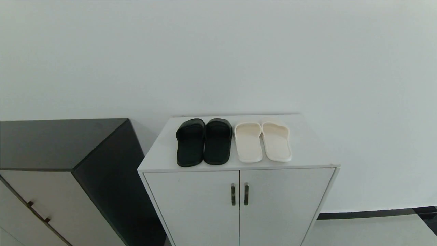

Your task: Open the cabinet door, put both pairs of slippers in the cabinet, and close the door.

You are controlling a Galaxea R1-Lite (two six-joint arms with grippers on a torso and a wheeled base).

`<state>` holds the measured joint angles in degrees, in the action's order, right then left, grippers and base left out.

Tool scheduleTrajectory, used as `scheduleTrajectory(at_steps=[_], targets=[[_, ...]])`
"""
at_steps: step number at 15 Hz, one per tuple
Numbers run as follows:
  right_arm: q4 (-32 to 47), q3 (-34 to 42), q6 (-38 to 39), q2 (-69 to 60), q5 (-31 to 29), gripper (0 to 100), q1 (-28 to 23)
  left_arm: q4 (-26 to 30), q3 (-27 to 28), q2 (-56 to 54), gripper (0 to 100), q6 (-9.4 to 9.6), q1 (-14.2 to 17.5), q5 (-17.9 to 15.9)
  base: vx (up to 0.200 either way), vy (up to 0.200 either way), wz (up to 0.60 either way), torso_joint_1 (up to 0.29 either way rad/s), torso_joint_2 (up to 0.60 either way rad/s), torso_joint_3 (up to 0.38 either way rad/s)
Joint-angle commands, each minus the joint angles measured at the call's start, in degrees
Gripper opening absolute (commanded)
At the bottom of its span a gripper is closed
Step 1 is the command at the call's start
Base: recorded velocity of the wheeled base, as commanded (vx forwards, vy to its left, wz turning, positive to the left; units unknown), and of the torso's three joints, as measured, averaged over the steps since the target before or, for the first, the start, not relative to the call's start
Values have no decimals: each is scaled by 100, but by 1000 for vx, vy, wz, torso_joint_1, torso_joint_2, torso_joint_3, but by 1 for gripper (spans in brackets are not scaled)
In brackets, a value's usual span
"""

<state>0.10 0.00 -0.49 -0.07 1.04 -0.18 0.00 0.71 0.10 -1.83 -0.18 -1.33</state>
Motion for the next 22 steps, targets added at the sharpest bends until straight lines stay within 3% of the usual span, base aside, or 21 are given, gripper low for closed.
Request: scheduleTrajectory(at_steps=[1, 8, 13, 14, 16, 17, 18, 20, 22], targets=[[-1, 0, -4, 7, 2, 100, 1, 0, 0, -1, 0, -2, 1, -8, 0, 0, 0, 0, 0, 0], [-1, 0, 5, 7, 2, 100, 1, 0, 0, -1, 0, -28, 1, 1, 171, 0, 0, 1, 3, 1], [-19, 0, -22, 7, 19, 100, 1, 0, 0, -1, 0, -19, 1, 1, 0, 0, 0, 0, 0, 0], [-45, -308, 31, 86, 28, 100, 1, 0, 0, -1, 0, -2, 1, -8, 0, 0, 0, 0, 0, 0], [491, -2065, 936, 869, 37, 100, 36, 0, 0, -1, 0, -2, 1, -8, 0, 0, 0, 0, 0, 0], [1054, -2505, 796, 1247, 222, 100, 45, 0, 0, -1, 0, -11, 1, -8, 0, 0, 0, 0, 0, 0], [1414, -2619, 506, 1853, 977, 100, 45, 0, 0, -1, 0, -11, 1, -8, 0, 0, 0, 0, 0, 0], [957, -2628, 506, 3022, 1689, 100, 53, 0, 0, -1, 0, -2, 1, -8, 0, 0, 0, 0, 0, 0], [210, -2707, 523, 4129, 1760, 100, 396, 0, 0, -1, 0, -2, 1, 1, 0, 0, 0, 0, 0, 0]])
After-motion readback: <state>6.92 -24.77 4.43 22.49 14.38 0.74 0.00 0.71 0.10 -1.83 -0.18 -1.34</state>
